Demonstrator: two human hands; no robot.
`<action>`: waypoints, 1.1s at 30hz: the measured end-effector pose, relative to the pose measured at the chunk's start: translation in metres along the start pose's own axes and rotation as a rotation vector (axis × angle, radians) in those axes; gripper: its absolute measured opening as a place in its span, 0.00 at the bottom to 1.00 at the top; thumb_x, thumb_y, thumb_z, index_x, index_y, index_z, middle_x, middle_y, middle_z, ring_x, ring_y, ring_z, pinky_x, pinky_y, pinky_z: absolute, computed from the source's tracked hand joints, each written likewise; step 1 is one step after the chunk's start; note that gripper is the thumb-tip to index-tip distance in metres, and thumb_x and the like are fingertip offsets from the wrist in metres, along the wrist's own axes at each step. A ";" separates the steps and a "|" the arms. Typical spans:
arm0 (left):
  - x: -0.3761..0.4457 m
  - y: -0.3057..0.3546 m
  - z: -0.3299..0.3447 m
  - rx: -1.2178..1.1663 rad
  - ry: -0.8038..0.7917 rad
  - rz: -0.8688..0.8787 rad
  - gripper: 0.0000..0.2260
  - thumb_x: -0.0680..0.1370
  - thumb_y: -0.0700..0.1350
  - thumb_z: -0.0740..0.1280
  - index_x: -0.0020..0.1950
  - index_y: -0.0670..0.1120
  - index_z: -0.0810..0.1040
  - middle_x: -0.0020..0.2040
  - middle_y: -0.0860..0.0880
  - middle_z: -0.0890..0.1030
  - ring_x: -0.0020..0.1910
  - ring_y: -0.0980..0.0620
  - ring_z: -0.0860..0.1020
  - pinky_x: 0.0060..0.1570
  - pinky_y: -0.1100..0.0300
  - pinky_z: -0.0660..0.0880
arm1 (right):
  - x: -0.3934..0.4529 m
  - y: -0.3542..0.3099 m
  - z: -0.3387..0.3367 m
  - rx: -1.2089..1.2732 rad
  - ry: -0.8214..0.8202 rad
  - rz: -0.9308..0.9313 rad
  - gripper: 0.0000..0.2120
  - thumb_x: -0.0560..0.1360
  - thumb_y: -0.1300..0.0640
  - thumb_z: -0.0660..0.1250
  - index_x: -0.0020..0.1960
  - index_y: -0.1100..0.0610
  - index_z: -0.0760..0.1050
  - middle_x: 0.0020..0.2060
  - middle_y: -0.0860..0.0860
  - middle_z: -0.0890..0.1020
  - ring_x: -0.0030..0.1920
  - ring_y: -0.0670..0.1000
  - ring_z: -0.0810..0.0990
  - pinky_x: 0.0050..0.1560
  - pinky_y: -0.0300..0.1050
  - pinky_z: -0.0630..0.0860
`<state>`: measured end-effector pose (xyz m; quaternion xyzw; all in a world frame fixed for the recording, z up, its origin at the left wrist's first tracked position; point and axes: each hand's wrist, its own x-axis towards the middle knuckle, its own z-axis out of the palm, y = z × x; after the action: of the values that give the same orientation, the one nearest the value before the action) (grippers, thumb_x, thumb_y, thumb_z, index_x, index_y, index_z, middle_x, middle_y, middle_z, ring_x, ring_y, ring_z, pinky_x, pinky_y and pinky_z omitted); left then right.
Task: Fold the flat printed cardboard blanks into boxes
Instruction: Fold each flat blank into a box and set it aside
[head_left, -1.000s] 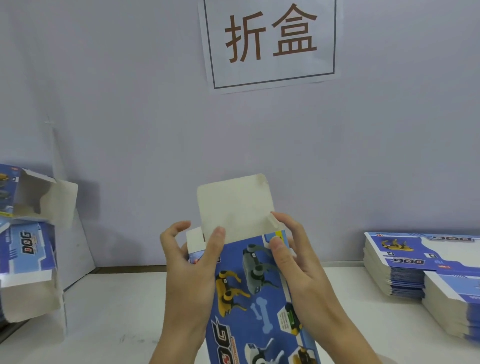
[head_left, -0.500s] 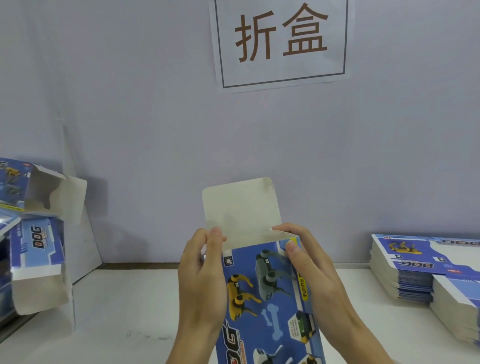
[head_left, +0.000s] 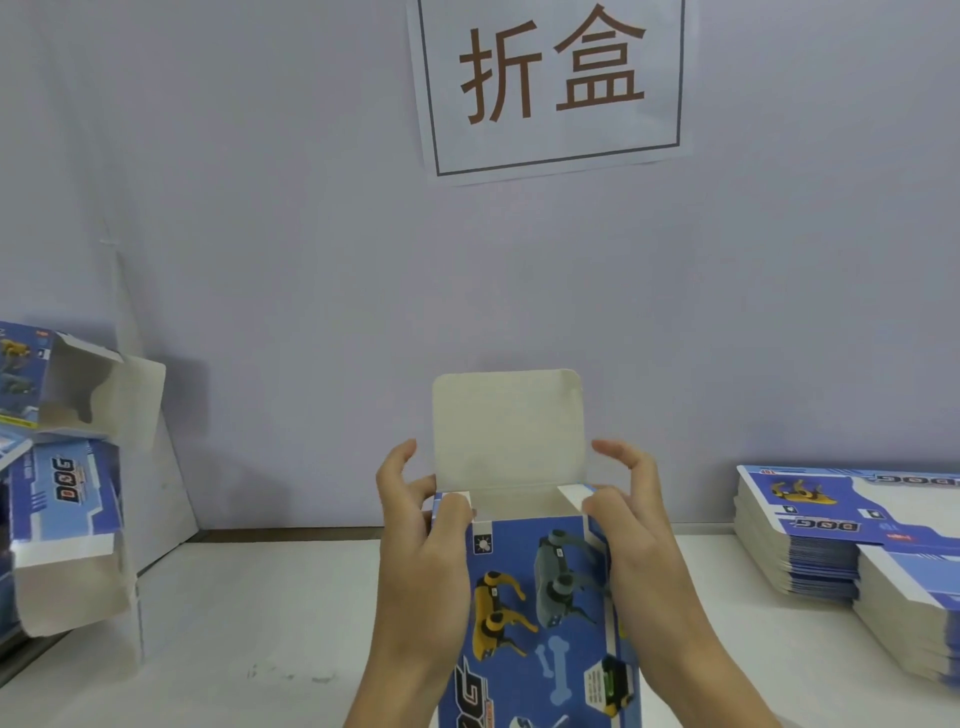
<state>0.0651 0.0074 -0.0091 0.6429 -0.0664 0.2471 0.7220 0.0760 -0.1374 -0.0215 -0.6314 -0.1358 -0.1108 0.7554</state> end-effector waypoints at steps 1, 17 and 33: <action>0.000 -0.001 0.000 -0.020 -0.027 -0.024 0.19 0.83 0.43 0.59 0.66 0.66 0.66 0.57 0.49 0.81 0.54 0.44 0.83 0.56 0.40 0.79 | 0.001 0.002 -0.002 -0.004 -0.015 0.000 0.18 0.78 0.53 0.61 0.62 0.34 0.69 0.47 0.58 0.82 0.45 0.59 0.85 0.39 0.46 0.81; 0.000 -0.010 -0.007 -0.153 0.066 0.058 0.16 0.74 0.56 0.58 0.39 0.47 0.78 0.50 0.49 0.84 0.53 0.43 0.84 0.31 0.57 0.81 | 0.002 0.008 0.001 0.116 0.166 -0.135 0.22 0.74 0.40 0.52 0.40 0.53 0.77 0.40 0.59 0.85 0.40 0.62 0.86 0.30 0.47 0.79; 0.003 0.015 -0.012 -0.137 -0.144 -0.331 0.15 0.79 0.61 0.60 0.62 0.60 0.79 0.62 0.43 0.82 0.55 0.38 0.82 0.64 0.35 0.73 | 0.005 -0.011 -0.033 -0.136 -0.059 -0.113 0.23 0.66 0.26 0.68 0.59 0.29 0.74 0.50 0.34 0.84 0.52 0.32 0.80 0.50 0.31 0.75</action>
<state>0.0585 0.0201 0.0032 0.6104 -0.0278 0.0733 0.7882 0.0791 -0.1713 -0.0152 -0.6755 -0.1856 -0.1438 0.6990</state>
